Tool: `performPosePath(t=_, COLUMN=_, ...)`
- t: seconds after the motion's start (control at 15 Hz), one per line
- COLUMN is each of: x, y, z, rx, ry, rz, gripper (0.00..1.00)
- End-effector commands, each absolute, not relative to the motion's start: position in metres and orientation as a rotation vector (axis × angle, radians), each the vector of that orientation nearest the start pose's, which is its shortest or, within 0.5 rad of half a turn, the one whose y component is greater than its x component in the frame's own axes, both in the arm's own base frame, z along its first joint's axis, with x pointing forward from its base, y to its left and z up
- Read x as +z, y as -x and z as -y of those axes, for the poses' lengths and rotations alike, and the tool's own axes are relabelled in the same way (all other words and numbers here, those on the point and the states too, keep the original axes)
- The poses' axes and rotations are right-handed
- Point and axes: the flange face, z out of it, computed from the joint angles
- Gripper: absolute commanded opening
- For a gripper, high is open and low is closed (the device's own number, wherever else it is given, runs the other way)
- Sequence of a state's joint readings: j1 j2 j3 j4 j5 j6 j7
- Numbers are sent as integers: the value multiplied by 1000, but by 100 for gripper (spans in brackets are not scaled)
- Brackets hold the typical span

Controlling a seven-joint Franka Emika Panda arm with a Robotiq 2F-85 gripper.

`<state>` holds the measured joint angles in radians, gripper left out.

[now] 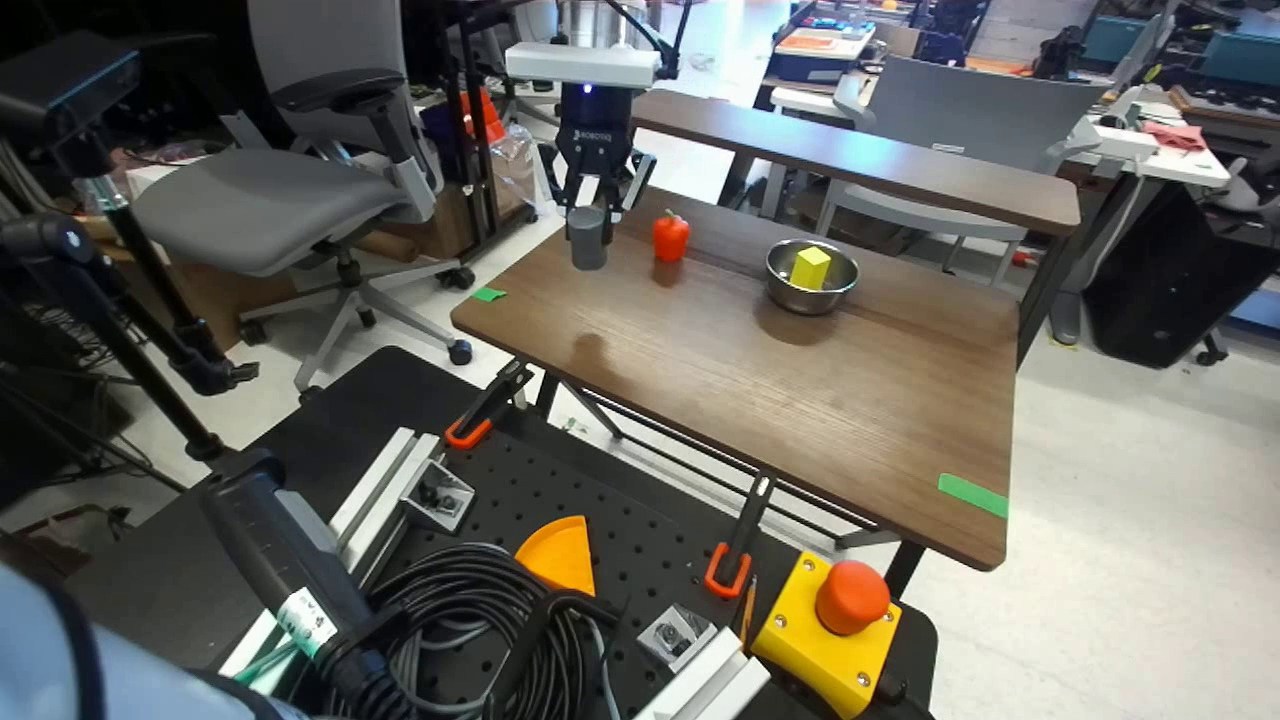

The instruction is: Move the gray block to the left

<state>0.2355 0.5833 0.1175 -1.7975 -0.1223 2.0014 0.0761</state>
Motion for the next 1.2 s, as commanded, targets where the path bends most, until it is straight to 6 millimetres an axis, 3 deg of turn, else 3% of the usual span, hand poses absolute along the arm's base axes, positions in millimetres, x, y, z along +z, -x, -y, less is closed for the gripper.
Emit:
performPosePath(t=0.0, x=189, y=-549, z=-221, rx=612, ry=3094, rz=738, gripper=17)
performPosePath(t=0.2, x=170, y=-539, z=-226, rx=662, ry=3096, rz=804, gripper=17)
performPosePath(t=0.73, x=124, y=-533, z=-211, rx=804, ry=3120, rz=878, gripper=17)
performPosePath(t=0.8, x=118, y=-533, z=-209, rx=818, ry=3124, rz=882, gripper=67)
performPosePath(t=0.93, x=112, y=-532, z=-208, rx=840, ry=3124, rz=896, gripper=73)
performPosePath(t=1.13, x=116, y=-527, z=-208, rx=825, ry=3128, rz=933, gripper=96)
